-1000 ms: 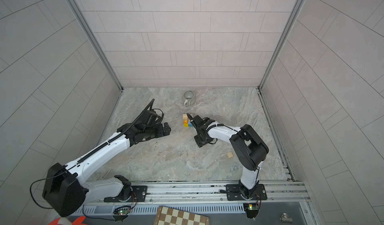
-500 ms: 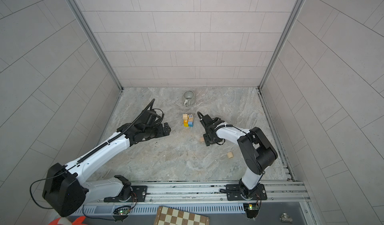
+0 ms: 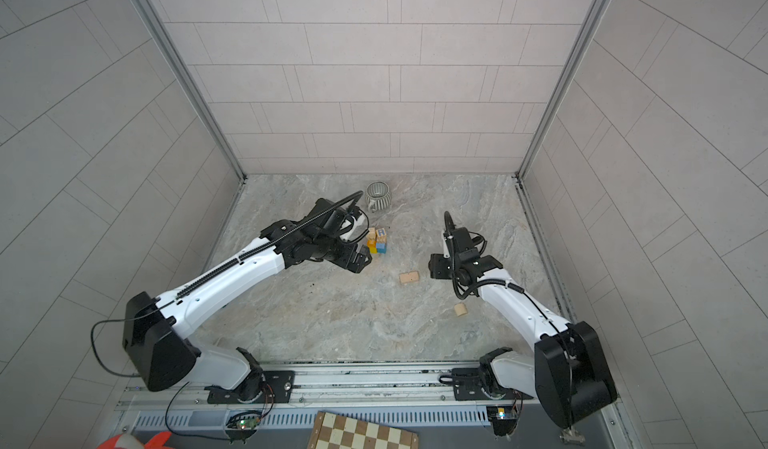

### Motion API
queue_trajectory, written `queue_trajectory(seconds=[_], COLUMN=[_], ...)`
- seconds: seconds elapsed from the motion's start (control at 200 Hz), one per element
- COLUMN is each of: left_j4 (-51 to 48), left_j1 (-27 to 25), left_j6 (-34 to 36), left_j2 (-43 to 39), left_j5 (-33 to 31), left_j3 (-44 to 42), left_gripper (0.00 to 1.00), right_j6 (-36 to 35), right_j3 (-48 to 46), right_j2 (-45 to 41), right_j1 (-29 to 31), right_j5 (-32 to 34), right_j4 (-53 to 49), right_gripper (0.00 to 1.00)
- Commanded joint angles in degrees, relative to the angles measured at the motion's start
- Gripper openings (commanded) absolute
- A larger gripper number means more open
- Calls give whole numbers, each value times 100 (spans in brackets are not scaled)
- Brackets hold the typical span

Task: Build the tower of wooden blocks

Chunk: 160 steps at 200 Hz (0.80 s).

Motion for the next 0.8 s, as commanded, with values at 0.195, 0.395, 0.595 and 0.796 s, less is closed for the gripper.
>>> queue_trajectory(seconds=[0.195, 0.395, 0.595, 0.796], left_j4=[-278, -59, -254, -789], left_j1=[-561, -1050, -1109, -1125], left_j6=[2420, 3428, 3662, 3846], left_j2=[887, 1341, 2184, 3009], left_j5=[198, -113, -101, -118], left_j3=[717, 784, 1433, 2319], left_gripper=[96, 95, 89, 82], right_j6=[708, 1311, 1674, 1685], right_j3=[-781, -886, -1074, -1187], right_j2=[-1675, -1439, -1250, -1390], right_j1=[-1030, -2268, -2500, -2501], right_j5=[-325, -1776, -2172, -2159], right_j4=[287, 548, 1026, 1150], right_gripper=[62, 62, 65, 66])
